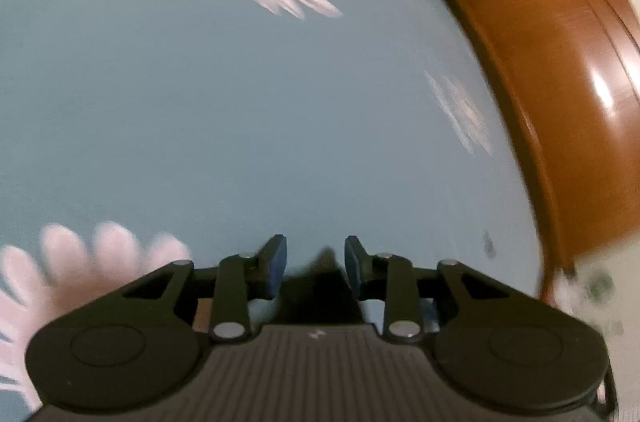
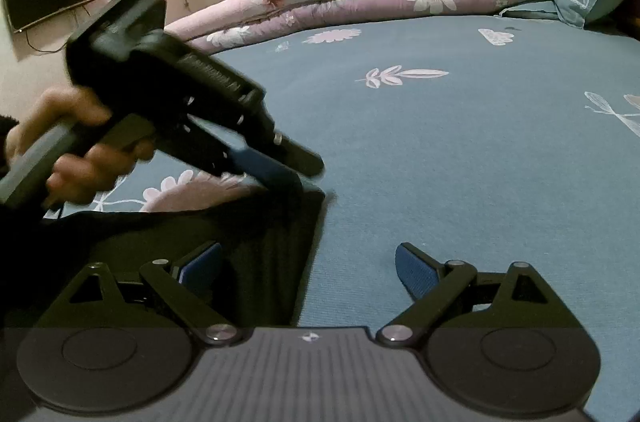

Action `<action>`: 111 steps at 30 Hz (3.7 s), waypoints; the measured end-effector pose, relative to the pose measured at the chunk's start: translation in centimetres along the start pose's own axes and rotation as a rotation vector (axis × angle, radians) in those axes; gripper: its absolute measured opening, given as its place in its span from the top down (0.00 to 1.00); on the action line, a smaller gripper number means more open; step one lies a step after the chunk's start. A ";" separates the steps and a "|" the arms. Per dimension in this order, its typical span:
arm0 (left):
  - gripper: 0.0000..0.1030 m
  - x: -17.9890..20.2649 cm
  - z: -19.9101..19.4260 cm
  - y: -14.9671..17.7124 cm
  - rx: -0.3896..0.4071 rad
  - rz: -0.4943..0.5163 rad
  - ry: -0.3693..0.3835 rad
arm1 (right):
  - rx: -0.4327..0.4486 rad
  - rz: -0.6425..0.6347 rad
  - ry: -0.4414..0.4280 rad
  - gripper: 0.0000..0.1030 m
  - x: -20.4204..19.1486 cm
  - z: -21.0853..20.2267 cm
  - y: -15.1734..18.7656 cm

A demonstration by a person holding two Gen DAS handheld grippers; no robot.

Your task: Fold clothes

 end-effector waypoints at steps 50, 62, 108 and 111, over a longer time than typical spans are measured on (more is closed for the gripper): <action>0.26 -7.0 -20.5 24.2 0.221 -0.005 -0.160 | -0.087 0.234 -0.189 0.36 -11.6 -8.4 4.1; 0.36 -14.5 -17.4 20.1 0.285 -0.217 -0.060 | -0.081 0.153 -0.180 0.52 -11.0 -0.3 2.4; 0.27 -8.4 -16.9 29.0 0.118 -0.078 -0.088 | -0.206 0.037 -0.023 0.38 -16.7 -8.3 9.0; 0.27 -7.5 -17.8 29.0 0.103 -0.055 -0.134 | -0.191 0.057 -0.029 0.38 -16.5 -8.8 8.9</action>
Point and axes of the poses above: each gripper's, at about its wrist camera, not at the fingertips, and z roughly the way its jaws point, x to its right, y to its underside, the point moved 2 cm from there along z, roughly the way its jaws point, and after that the axes turned 12 degrees about -y, right-handed, at the moved point
